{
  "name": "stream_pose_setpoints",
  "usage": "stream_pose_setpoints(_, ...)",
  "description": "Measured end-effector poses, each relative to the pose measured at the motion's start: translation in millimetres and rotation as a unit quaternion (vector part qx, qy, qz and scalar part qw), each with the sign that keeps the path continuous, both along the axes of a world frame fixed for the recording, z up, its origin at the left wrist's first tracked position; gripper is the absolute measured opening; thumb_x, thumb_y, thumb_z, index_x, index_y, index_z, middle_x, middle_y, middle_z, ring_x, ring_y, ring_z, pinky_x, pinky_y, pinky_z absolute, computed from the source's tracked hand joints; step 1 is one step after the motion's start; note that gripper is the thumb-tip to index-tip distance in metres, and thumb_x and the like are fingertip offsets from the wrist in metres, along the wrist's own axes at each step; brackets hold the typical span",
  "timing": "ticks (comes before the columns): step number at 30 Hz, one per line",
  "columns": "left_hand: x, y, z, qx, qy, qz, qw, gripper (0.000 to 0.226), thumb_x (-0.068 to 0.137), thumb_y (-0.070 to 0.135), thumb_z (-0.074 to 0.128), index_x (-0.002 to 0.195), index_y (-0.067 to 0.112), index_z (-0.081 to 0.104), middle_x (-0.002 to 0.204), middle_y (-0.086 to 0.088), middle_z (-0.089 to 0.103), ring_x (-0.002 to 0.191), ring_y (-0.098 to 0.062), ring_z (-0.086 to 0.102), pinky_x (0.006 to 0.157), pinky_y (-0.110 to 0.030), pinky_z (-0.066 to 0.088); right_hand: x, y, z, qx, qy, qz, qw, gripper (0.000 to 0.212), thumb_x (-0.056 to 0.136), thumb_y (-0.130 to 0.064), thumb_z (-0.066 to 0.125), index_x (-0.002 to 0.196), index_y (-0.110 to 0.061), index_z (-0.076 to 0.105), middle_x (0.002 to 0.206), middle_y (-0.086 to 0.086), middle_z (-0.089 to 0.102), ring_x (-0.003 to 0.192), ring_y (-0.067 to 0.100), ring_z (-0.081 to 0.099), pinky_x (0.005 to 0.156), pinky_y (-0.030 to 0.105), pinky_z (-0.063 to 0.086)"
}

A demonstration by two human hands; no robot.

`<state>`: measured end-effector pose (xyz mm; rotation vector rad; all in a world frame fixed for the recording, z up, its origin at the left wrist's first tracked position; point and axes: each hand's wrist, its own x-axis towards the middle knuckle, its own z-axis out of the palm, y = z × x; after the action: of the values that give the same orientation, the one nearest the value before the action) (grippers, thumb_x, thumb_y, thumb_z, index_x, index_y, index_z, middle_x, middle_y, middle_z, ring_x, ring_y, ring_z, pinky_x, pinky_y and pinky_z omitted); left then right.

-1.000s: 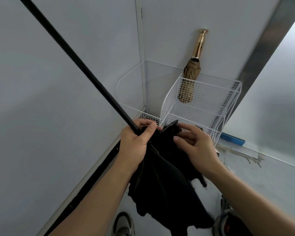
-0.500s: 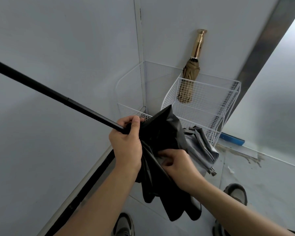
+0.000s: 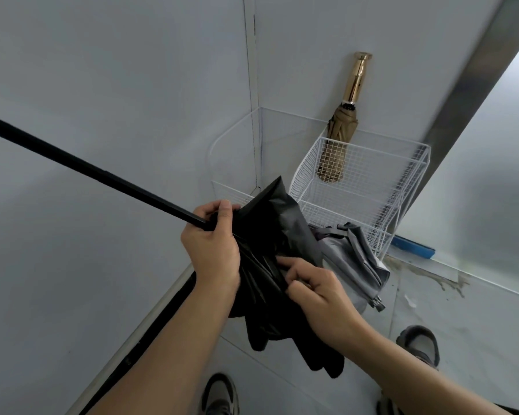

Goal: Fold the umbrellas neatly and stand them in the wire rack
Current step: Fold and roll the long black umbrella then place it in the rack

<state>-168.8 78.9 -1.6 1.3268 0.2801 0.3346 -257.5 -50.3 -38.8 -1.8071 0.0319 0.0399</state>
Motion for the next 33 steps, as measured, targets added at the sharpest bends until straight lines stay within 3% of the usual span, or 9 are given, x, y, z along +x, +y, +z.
stream_pose_setpoints(4, 1.8, 1.1, -3.1, 0.025, -0.008, 0.003, 1.0, 0.017, 0.094, 0.011, 0.064, 0.079, 0.019, 0.066, 0.083, -0.01, 0.074, 0.084, -0.025, 0.071, 0.084, -0.036, 0.058, -3.0, 1.7, 6.7, 0.017, -0.007, 0.117, 0.993, 0.022, 0.071, -0.008, 0.048, 0.054, -0.02, 0.04, 0.067, -0.004, 0.049, 0.064, 0.014, 0.047, 0.06, 0.039, 0.036)
stream_pose_setpoints(9, 4.3, 3.4, -7.2, 0.034, -0.002, -0.004, 0.999, 0.016, 0.094, 0.009, 0.064, 0.08, 0.016, 0.066, 0.081, -0.008, 0.074, 0.082, -0.025, 0.071, 0.08, -0.034, 0.058, -2.4, -5.7, 13.4, 0.022, -0.013, 0.179, 0.984, 0.017, 0.067, -0.008, 0.05, 0.054, -0.009, 0.039, 0.064, 0.009, 0.041, 0.062, 0.016, 0.039, 0.058, 0.038, 0.031)
stream_pose_setpoints(12, 5.6, 2.2, -7.8, 0.032, 0.0, -0.021, 0.999, 0.015, 0.093, 0.008, 0.064, 0.08, 0.015, 0.066, 0.078, -0.007, 0.074, 0.082, -0.026, 0.071, 0.084, -0.039, 0.058, -1.5, -10.6, 17.0, -0.013, 0.004, 0.157, 0.987, 0.02, 0.07, -0.027, 0.055, 0.056, -0.012, 0.054, 0.063, 0.009, 0.049, 0.058, 0.012, 0.044, 0.056, 0.033, 0.035)
stream_pose_setpoints(15, 6.0, 1.0, -5.8, 0.034, 0.009, -0.073, 0.997, 0.012, 0.093, 0.009, 0.065, 0.082, 0.011, 0.066, 0.074, -0.003, 0.074, 0.077, -0.02, 0.071, 0.079, -0.033, 0.059, 2.4, -24.8, 18.5, -0.083, -0.082, -0.045, 0.992, 0.004, 0.079, -0.024, 0.071, 0.078, -0.021, 0.07, 0.071, 0.003, 0.065, 0.057, 0.012, 0.057, 0.056, 0.034, 0.049)
stream_pose_setpoints(18, 1.0, -3.6, -4.0, 0.052, 0.01, -0.134, 0.99, 0.008, 0.093, 0.009, 0.065, 0.085, 0.007, 0.067, 0.076, -0.008, 0.074, 0.073, -0.018, 0.071, 0.072, -0.028, 0.058, 11.2, -45.0, 19.0, -0.261, -0.184, -0.086, 0.944, 0.045, 0.08, -0.018, 0.075, 0.119, -0.036, 0.062, 0.081, -0.014, 0.059, 0.068, 0.01, 0.058, 0.061, 0.027, 0.049)
stream_pose_setpoints(20, -2.2, -6.8, -4.9, 0.065, 0.008, -0.18, 0.981, 0.007, 0.092, 0.007, 0.065, 0.087, 0.004, 0.068, 0.076, -0.011, 0.074, 0.073, -0.021, 0.071, 0.074, -0.031, 0.059, 16.7, -49.6, 17.1, -0.36, -0.164, -0.054, 0.917, 0.058, 0.079, -0.029, 0.075, 0.132, -0.042, 0.054, 0.082, -0.016, 0.054, 0.069, 0.005, 0.054, 0.061, 0.026, 0.047)
stream_pose_setpoints(23, -5.8, -10.0, -9.8, 0.077, 0.015, -0.255, 0.964, 0.005, 0.092, 0.008, 0.066, 0.088, 0.006, 0.068, 0.077, -0.012, 0.074, 0.077, -0.026, 0.072, 0.079, -0.038, 0.059, 22.1, -48.9, 12.4, -0.393, -0.146, -0.059, 0.906, 0.028, 0.08, -0.037, 0.071, 0.108, -0.039, 0.071, 0.08, -0.014, 0.061, 0.075, 0.011, 0.06, 0.063, 0.033, 0.049)
stream_pose_setpoints(28, -8.2, -9.3, -11.2, 0.112, 0.042, -0.316, 0.941, 0.006, 0.093, 0.013, 0.066, 0.091, 0.008, 0.069, 0.081, -0.01, 0.075, 0.078, -0.019, 0.073, 0.072, -0.026, 0.054, 21.7, -48.4, 9.6, -0.286, -0.167, -0.121, 0.936, 0.003, 0.079, -0.027, 0.074, 0.08, -0.027, 0.078, 0.071, -0.018, 0.066, 0.069, 0.004, 0.062, 0.065, 0.034, 0.052)
stream_pose_setpoints(33, -11.8, -12.9, -10.9, 0.131, 0.049, -0.335, 0.932, 0.008, 0.091, 0.016, 0.069, 0.083, 0.014, 0.07, 0.072, -0.003, 0.069, 0.069, -0.013, 0.067, 0.067, -0.026, 0.053, 24.0, -46.2, 8.3, -0.219, -0.101, -0.173, 0.955, 0.029, 0.078, -0.041, 0.076, 0.058, -0.022, 0.068, 0.054, -0.008, 0.061, 0.054, 0.008, 0.057, 0.06, 0.034, 0.048)
